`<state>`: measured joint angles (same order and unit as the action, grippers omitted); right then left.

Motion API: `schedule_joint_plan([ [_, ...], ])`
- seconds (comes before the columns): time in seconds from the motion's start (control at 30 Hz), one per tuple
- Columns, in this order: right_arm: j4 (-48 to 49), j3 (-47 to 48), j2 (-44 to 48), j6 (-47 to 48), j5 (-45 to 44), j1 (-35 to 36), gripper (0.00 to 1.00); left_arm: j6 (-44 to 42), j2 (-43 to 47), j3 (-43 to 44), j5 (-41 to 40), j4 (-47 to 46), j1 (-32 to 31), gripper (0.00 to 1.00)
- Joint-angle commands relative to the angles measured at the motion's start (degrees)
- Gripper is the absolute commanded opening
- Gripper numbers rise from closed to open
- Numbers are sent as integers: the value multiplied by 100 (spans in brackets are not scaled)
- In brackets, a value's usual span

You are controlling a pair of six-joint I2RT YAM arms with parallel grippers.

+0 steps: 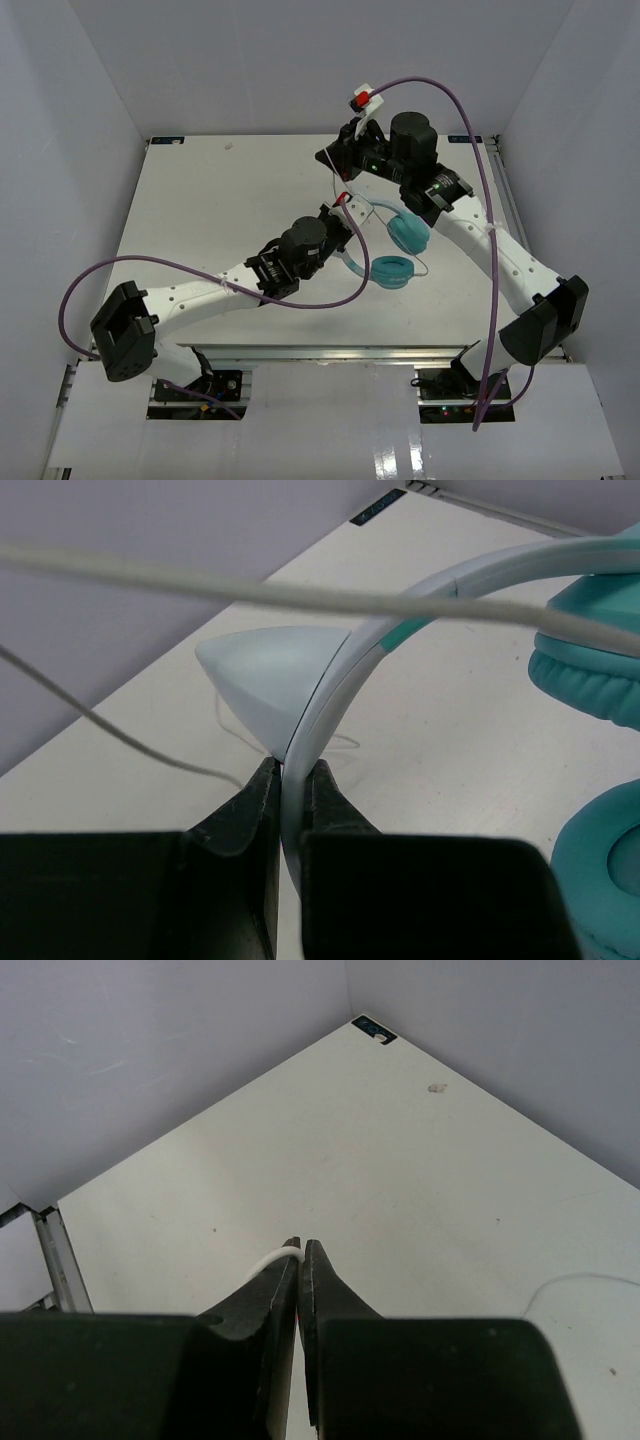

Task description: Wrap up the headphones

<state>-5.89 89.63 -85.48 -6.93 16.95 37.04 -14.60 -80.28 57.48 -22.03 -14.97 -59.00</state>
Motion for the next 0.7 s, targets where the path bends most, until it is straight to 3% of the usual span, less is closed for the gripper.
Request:
schedule_joint_plan([
  [0.0, 251, 253, -149, -292, 120, 128, 8, -184, -102, 418, -175, -1162, -32, 0],
  [0.4, 352, 179, -365, -422, -462, 242, 8, -69, -409, 630, -77, -1538, -67, 0],
  [0.67, 525, 183, -304, -827, -93, 242, 8, -170, -223, 263, -591, -2007, -67, 0],
])
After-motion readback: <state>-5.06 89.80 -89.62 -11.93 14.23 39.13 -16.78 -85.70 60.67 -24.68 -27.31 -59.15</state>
